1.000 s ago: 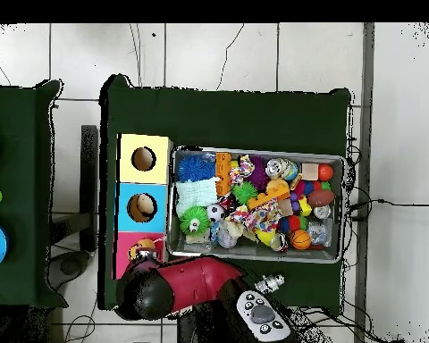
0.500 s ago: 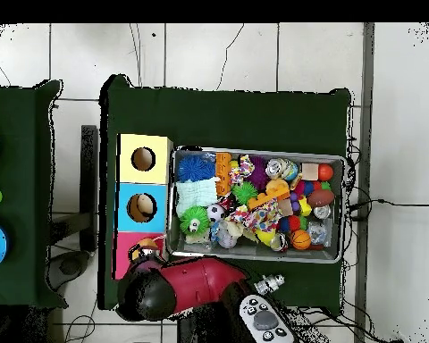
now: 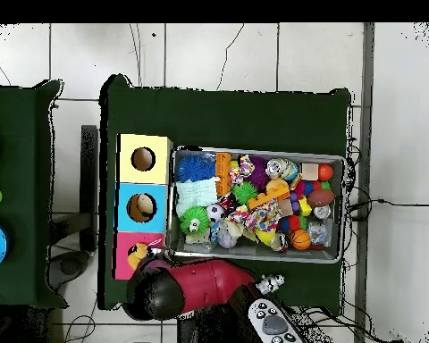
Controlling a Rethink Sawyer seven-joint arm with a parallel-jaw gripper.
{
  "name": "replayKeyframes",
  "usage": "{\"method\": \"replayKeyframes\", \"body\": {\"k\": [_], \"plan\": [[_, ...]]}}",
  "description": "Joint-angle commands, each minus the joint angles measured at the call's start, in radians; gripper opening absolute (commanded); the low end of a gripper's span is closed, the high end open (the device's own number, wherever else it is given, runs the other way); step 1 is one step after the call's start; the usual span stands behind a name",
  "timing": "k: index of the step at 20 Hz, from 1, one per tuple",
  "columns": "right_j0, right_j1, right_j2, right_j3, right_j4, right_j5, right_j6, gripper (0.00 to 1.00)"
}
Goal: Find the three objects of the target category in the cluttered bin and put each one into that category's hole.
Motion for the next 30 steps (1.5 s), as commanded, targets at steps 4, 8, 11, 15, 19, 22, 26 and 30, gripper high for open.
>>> {"method": "replayKeyframes", "body": {"k": [4, 8, 11, 15, 19, 22, 26, 30], "plan": [[-0.016, -0.006, -0.049, -0.081, 0.036, -0.023, 0.275, 0.00], [-0.004, -0.031, -0.053, -0.083, 0.050, 0.010, 0.275, 0.00], [-0.006, -0.066, -0.041, -0.072, 0.087, 0.061, 0.285, 0.00], [0.012, -0.126, -0.034, -0.066, 0.156, 0.147, 0.305, 0.00], [0.041, -0.170, -0.042, -0.080, 0.215, 0.223, 0.314, 0.00], [0.051, -0.150, -0.048, -0.083, 0.243, 0.223, 0.316, 0.00], [0.042, -0.109, -0.056, -0.073, 0.281, 0.154, 0.327, 0.00], [0.003, -0.043, -0.096, -0.097, 0.250, 0.083, 0.287, 0.00]]}}
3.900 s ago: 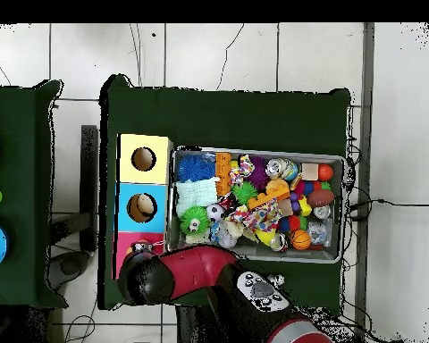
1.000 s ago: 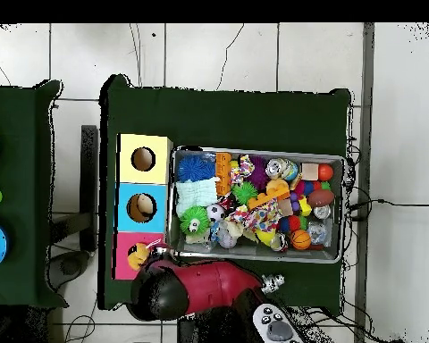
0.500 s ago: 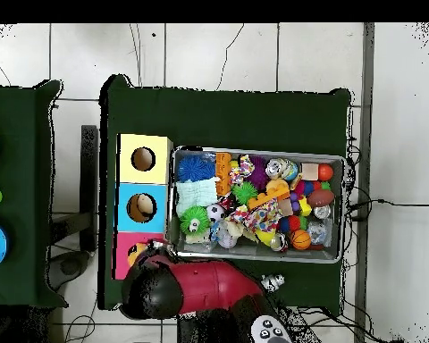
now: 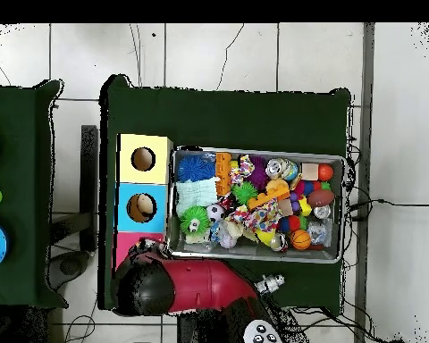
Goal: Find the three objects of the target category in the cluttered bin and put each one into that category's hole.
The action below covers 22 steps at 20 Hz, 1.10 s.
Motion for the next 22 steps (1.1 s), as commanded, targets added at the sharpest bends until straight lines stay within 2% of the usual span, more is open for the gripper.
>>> {"method": "replayKeyframes", "body": {"k": [1, 4, 9, 14, 18, 22], "plan": [[-0.071, 0.108, -0.063, -0.107, 0.007, -0.055, 0.253, 0.00], [-0.122, 0.129, -0.054, -0.128, -0.009, -0.030, 0.205, 0.00], [-0.169, 0.163, -0.074, -0.219, -0.091, 0.029, 0.117, 0.00], [-0.201, 0.179, -0.076, -0.297, -0.126, 0.108, 0.089, 0.00], [-0.234, 0.193, -0.045, -0.301, -0.089, 0.097, 0.129, 0.00], [-0.212, 0.145, -0.012, -0.251, -0.100, 0.061, 0.142, 0.00]]}}
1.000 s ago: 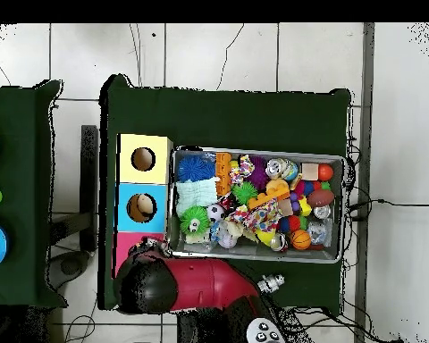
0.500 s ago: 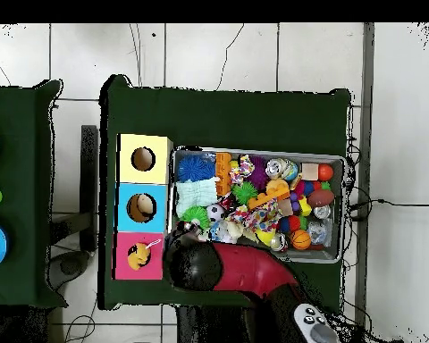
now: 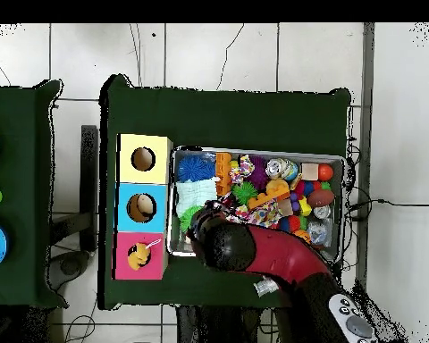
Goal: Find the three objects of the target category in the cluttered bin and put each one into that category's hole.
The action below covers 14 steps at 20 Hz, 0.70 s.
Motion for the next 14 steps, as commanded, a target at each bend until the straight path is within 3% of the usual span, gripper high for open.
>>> {"method": "replayKeyframes", "body": {"k": [1, 3, 4, 8, 14], "plan": [[0.015, -0.009, 0.034, -0.057, -0.024, 0.058, 0.162, 0.00], [0.049, -0.024, 0.019, -0.048, -0.012, 0.055, 0.201, 0.00], [0.065, -0.032, 0.012, -0.044, -0.006, 0.054, 0.221, 1.00], [0.107, -0.050, -0.014, -0.032, 0.031, 0.069, 0.279, 1.00], [0.148, -0.139, -0.021, 0.106, 0.146, 0.056, 0.378, 1.00]]}}
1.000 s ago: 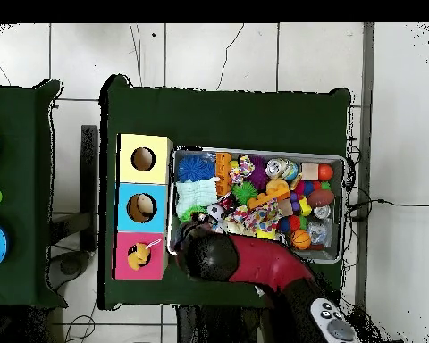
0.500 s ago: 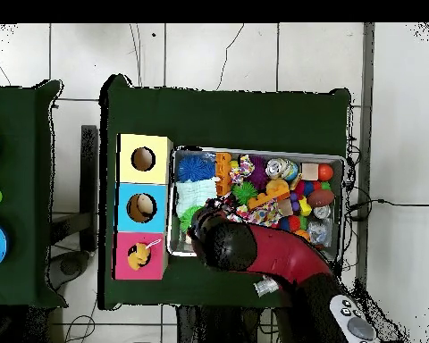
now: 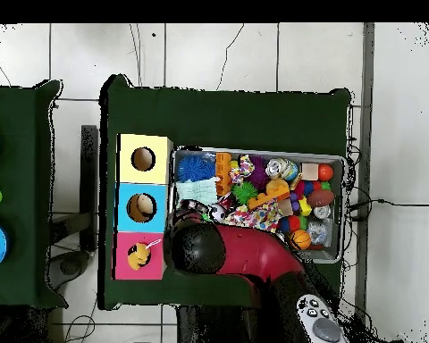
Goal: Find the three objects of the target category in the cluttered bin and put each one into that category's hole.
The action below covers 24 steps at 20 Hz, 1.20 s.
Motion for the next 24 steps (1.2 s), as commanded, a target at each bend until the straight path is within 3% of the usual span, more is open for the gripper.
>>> {"method": "replayKeyframes", "body": {"k": [1, 5, 6, 11, 14, 18, 24], "plan": [[0.049, -0.100, -0.018, 0.116, 0.125, 0.053, 0.385, 1.00], [0.106, -0.156, -0.032, 0.203, 0.196, 0.014, 0.443, 1.00], [0.128, -0.163, -0.040, 0.216, 0.221, 0.002, 0.451, 0.00], [0.209, -0.162, -0.145, 0.138, 0.148, 0.156, 0.453, 0.00], [0.196, -0.173, -0.121, 0.164, 0.174, 0.140, 0.437, 0.00], [0.179, -0.152, -0.070, 0.230, 0.219, 0.039, 0.455, 0.00], [0.199, -0.048, -0.074, 0.240, 0.165, -0.110, 0.459, 0.00]]}}
